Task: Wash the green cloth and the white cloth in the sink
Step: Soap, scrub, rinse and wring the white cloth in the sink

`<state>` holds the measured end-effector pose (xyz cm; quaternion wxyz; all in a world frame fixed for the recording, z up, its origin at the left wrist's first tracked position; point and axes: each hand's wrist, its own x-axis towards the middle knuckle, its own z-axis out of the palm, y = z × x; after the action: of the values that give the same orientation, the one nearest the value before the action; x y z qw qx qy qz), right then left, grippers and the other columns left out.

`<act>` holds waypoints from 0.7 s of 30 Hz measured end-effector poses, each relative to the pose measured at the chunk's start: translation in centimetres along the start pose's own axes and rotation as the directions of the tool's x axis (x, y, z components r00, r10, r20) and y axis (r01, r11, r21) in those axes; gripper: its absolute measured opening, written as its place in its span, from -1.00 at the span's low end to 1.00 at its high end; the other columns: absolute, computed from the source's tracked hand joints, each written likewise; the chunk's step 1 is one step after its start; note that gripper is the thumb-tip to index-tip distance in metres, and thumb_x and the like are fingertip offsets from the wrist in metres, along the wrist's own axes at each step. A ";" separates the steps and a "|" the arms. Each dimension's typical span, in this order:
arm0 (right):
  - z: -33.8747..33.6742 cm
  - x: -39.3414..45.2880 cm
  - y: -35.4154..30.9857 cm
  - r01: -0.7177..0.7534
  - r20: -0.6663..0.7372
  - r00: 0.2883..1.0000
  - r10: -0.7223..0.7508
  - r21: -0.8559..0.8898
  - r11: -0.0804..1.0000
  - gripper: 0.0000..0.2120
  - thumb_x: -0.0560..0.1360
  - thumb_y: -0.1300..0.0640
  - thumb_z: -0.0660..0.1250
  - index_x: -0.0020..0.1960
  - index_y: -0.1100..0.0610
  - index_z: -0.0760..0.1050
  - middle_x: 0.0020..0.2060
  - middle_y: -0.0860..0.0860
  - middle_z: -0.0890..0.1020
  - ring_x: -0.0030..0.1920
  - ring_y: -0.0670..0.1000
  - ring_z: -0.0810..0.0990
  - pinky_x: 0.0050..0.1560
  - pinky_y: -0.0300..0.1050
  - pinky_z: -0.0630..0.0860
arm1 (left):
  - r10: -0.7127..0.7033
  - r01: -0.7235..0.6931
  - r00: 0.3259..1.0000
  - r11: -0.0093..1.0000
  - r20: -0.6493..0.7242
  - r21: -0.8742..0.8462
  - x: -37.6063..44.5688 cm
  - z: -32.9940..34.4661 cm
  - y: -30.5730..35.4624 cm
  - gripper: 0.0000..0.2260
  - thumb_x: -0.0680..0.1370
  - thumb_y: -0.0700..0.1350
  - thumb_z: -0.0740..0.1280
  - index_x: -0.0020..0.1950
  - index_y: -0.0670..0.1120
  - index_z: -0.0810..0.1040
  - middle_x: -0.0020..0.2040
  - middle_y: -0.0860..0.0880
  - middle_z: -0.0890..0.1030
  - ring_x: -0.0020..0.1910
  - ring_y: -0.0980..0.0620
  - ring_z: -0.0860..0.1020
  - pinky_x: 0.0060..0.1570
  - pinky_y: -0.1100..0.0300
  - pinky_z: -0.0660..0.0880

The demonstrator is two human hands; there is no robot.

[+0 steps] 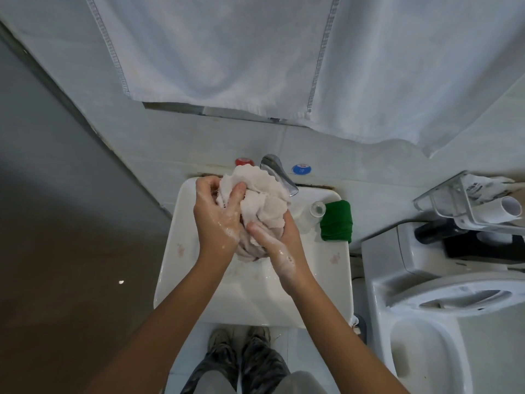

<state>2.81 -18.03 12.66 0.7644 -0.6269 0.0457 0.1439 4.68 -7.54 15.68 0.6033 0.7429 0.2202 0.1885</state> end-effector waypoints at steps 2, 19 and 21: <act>-0.3 0.3 0.1 0.009 -0.068 0.998 -0.011 -0.031 0.999 -0.60 0.45 0.21 0.42 0.24 0.01 0.44 0.12 -0.04 0.63 0.12 -0.07 0.62 0.09 -0.16 0.57 | 0.045 -0.045 0.996 0.999 0.073 0.003 0.4 -0.6 -0.2 -0.76 0.51 -0.22 0.37 0.05 -0.02 0.35 -0.10 0.12 0.48 -0.12 0.17 0.51 -0.11 0.44 0.46; -1.3 2.6 -3.5 0.191 0.024 0.981 -0.195 -0.340 0.921 -0.83 0.46 0.17 0.45 -0.06 0.00 0.48 -0.19 -0.08 0.62 -0.23 -0.21 0.60 -0.21 -0.34 0.52 | 0.109 -0.333 0.825 0.886 0.554 0.322 1.2 -1.9 0.1 -0.74 0.49 0.19 0.12 0.05 0.08 0.38 -0.15 0.08 0.59 -0.14 0.07 0.57 -0.09 0.06 0.52; -1.2 2.1 -2.9 0.124 0.025 0.992 -0.122 -0.254 0.959 -0.75 0.42 0.16 0.50 0.02 0.00 0.49 -0.14 -0.09 0.63 -0.16 -0.20 0.63 -0.17 -0.31 0.55 | 0.112 -0.286 0.858 0.915 0.502 0.284 1.2 -1.8 -0.1 -0.82 0.54 0.15 0.14 0.00 0.09 0.40 -0.19 0.12 0.56 -0.17 0.15 0.56 -0.14 0.16 0.50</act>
<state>5.77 -19.37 14.66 0.6850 -0.7210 -0.0155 0.1035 4.70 -5.38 15.99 0.4741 0.8801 0.0162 0.0205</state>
